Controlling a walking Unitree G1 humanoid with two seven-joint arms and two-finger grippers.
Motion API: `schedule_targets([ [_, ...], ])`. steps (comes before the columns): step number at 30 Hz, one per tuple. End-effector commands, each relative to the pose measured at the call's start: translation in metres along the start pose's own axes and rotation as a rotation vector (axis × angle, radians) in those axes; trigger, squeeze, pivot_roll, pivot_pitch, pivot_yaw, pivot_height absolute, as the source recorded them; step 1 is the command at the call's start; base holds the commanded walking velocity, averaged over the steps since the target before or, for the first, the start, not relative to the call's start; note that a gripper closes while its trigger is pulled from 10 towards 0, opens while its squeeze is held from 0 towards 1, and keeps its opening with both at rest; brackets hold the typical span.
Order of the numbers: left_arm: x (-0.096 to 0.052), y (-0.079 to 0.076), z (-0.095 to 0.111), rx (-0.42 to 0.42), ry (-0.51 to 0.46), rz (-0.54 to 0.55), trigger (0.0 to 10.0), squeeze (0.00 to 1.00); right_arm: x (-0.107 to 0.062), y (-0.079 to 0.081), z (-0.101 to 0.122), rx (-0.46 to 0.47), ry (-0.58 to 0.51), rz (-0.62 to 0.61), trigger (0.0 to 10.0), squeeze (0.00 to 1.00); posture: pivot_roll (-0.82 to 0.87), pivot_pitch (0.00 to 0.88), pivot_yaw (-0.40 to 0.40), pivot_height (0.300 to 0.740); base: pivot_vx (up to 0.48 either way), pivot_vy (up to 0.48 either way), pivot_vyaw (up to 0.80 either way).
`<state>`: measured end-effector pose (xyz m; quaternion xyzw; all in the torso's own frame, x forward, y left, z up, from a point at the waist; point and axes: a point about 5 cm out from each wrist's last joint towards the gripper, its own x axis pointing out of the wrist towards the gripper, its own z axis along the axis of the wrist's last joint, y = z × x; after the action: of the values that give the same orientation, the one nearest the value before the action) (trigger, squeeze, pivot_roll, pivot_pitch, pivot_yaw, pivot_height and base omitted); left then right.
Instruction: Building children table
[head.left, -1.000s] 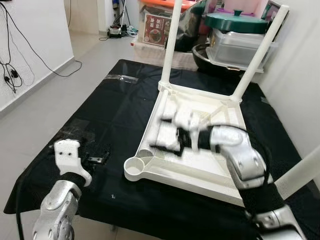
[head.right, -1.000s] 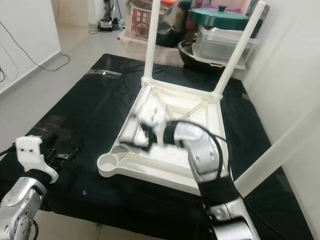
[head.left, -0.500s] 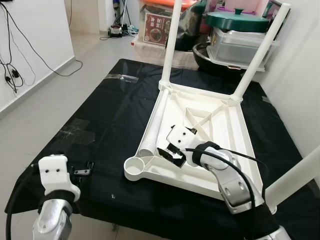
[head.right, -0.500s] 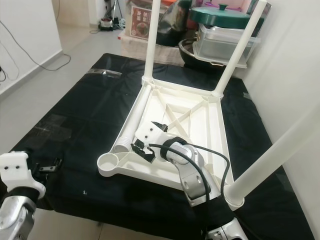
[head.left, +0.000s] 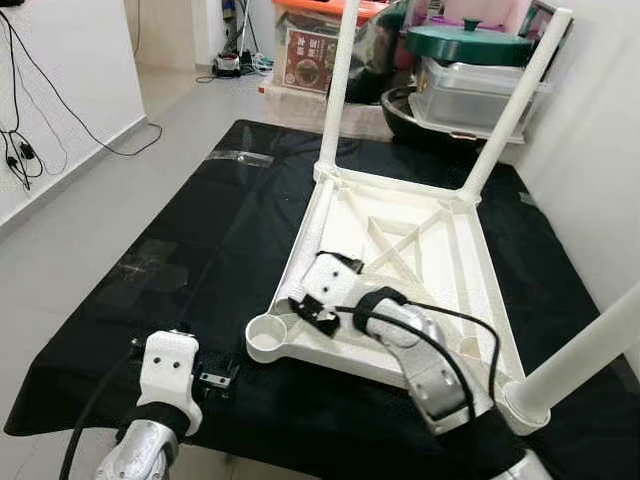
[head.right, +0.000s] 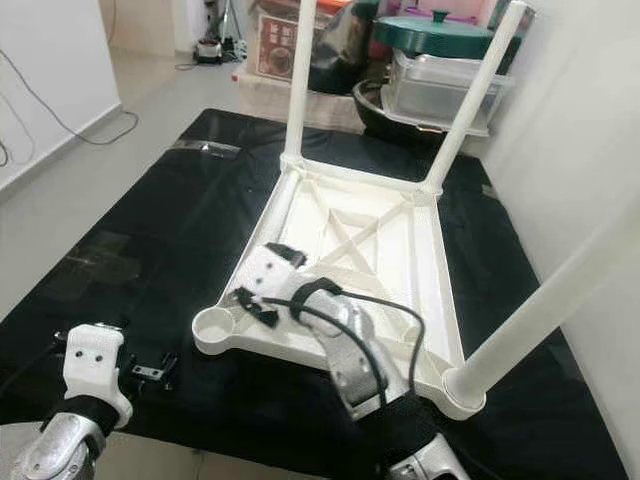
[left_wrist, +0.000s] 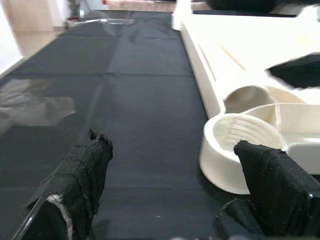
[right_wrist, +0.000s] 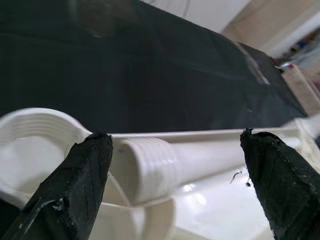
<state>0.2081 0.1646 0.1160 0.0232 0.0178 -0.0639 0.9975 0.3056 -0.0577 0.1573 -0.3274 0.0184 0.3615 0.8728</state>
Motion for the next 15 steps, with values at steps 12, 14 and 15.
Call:
schedule_targets([
  [12,0.001,-0.003,-0.004,-0.004,0.031,-0.016,10.0,0.0,0.026,0.011,-0.009,-0.038,0.082,0.003,10.0,0.0,0.09,0.0,-0.126,0.74,0.0,0.0,0.0],
  [14,0.001,-0.003,-0.004,-0.004,0.031,-0.018,10.0,0.0,0.03,0.012,-0.01,-0.037,0.097,-0.006,10.0,0.0,0.09,0.0,-0.126,0.74,0.0,0.0,0.0],
  [15,0.001,-0.003,-0.004,-0.004,0.031,-0.02,10.0,0.0,0.033,0.013,-0.011,-0.028,0.108,-0.017,10.0,0.0,0.09,0.0,-0.129,0.74,0.0,0.0,0.0],
])
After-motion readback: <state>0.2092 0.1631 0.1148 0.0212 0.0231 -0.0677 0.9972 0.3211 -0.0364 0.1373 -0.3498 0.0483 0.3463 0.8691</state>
